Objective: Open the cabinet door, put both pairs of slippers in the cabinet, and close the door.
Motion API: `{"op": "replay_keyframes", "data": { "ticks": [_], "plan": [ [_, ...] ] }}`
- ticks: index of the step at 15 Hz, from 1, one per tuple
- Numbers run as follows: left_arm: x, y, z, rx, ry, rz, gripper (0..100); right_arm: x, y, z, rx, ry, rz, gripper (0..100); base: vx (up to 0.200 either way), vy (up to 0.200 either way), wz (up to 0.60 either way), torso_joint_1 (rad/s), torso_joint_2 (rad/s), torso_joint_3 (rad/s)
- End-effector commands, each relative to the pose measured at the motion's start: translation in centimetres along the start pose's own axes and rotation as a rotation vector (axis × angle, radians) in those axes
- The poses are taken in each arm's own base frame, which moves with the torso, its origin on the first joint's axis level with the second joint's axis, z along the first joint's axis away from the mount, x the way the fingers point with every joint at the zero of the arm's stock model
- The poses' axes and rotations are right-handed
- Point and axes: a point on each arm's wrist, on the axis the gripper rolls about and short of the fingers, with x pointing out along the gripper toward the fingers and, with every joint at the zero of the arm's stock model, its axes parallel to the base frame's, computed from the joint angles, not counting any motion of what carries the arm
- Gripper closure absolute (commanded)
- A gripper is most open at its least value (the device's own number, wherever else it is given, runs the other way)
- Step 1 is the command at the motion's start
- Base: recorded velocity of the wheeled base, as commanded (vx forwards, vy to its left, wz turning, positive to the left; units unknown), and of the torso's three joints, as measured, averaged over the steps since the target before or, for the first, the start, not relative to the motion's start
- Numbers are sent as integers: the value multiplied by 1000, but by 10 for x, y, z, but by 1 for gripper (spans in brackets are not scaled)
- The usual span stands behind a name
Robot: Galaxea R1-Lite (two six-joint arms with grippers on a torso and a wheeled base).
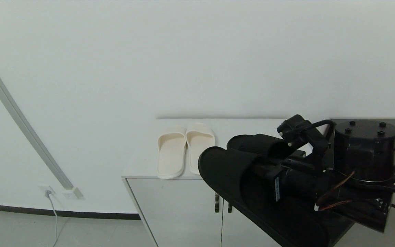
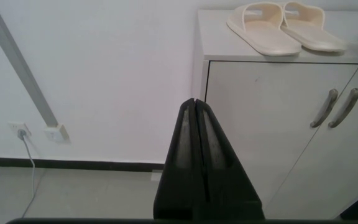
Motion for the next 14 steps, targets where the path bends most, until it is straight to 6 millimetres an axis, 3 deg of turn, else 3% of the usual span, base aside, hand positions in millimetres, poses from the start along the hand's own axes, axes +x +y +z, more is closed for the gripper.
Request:
{"op": "replay_keyframes", "data": {
  "ticks": [1,4,13,14],
  "plan": [
    [0,0,0,1,1,0,100,-7,0,1,0,-9,6,100,0,0,0,0,0,0],
    [0,0,0,-1,1,0,100,-7,0,-2,-3,0,7,100,0,0,0,0,0,0],
    [0,0,0,-1,1,0,100,-7,0,-8,-6,19,8,100,-200,0,0,2,1,3],
    [0,0,0,-1,1,0,100,-7,0,-9,-8,22,7,100,0,0,0,0,0,0]
  ]
}}
